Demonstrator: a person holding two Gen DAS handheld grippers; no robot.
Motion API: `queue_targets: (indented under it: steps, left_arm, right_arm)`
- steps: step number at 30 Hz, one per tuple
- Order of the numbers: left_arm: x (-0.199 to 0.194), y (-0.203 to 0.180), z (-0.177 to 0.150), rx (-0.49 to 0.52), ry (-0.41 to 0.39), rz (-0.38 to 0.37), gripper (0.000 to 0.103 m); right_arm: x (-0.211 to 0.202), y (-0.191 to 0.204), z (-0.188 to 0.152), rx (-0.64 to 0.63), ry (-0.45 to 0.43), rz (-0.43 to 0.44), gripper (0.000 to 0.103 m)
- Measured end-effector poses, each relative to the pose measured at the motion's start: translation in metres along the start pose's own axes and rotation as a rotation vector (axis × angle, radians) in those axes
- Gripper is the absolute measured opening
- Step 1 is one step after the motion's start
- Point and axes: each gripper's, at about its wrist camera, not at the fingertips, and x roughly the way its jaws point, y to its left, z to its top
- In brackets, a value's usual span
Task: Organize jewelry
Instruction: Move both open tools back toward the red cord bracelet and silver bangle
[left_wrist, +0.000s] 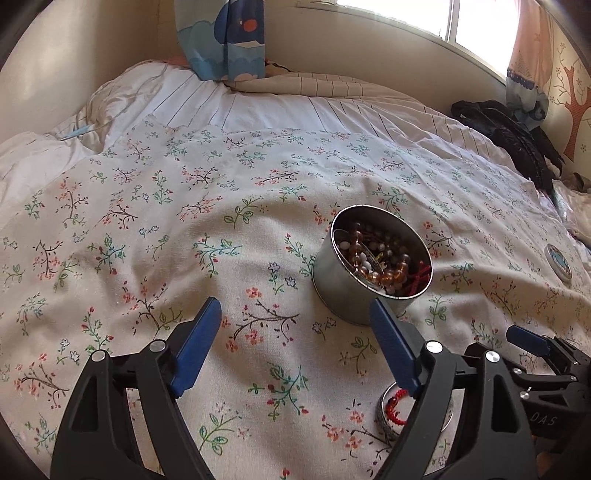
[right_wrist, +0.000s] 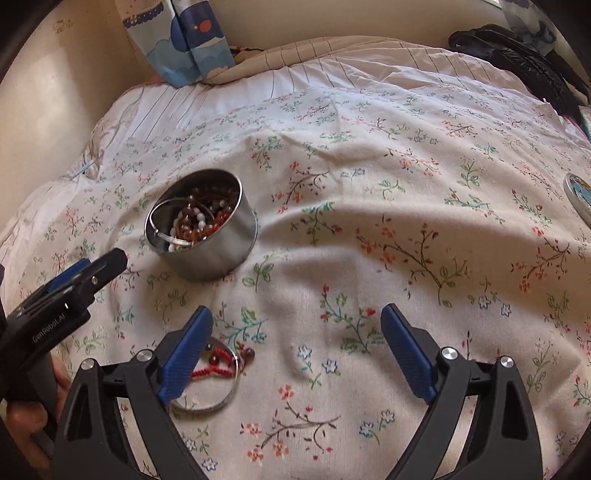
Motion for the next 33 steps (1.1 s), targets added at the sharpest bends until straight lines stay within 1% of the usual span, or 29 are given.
queue_targets:
  steps: [3, 5, 8, 11, 18, 22, 25, 30, 33]
  left_arm:
    - [-0.007, 0.003, -0.006, 0.008, 0.006, 0.022, 0.079]
    - [-0.011, 0.008, -0.010, -0.005, 0.010, 0.031, 0.081]
    - [-0.015, 0.013, -0.014, -0.024, 0.019, 0.034, 0.081]
    - [-0.018, 0.014, -0.018, -0.020, 0.024, 0.039, 0.081]
    - [-0.019, 0.005, -0.023, 0.033, 0.033, 0.042, 0.081]
    - [-0.018, 0.002, -0.024, 0.049, 0.048, 0.021, 0.081]
    - [-0.017, -0.003, -0.029, 0.079, 0.067, 0.001, 0.081]
    - [-0.023, -0.017, -0.041, 0.165, 0.082, -0.041, 0.081]
    - [-0.025, -0.029, -0.047, 0.225, 0.087, -0.052, 0.081]
  right_arm:
    - [0.001, 0.009, -0.013, -0.056, 0.035, -0.018, 0.089]
    - [0.003, 0.016, -0.019, -0.089, 0.057, -0.032, 0.089]
    - [0.007, 0.025, -0.022, -0.133, 0.067, -0.061, 0.089]
    - [0.016, 0.031, -0.026, -0.167, 0.102, -0.072, 0.089]
    - [0.017, 0.043, -0.032, -0.223, 0.123, -0.021, 0.089]
    - [0.016, 0.052, -0.036, -0.264, 0.131, 0.000, 0.090]
    - [0.015, 0.054, -0.038, -0.278, 0.129, -0.014, 0.090]
    - [0.011, 0.051, -0.044, -0.267, 0.140, -0.005, 0.091]
    - [0.008, 0.050, -0.050, -0.272, 0.143, -0.002, 0.093]
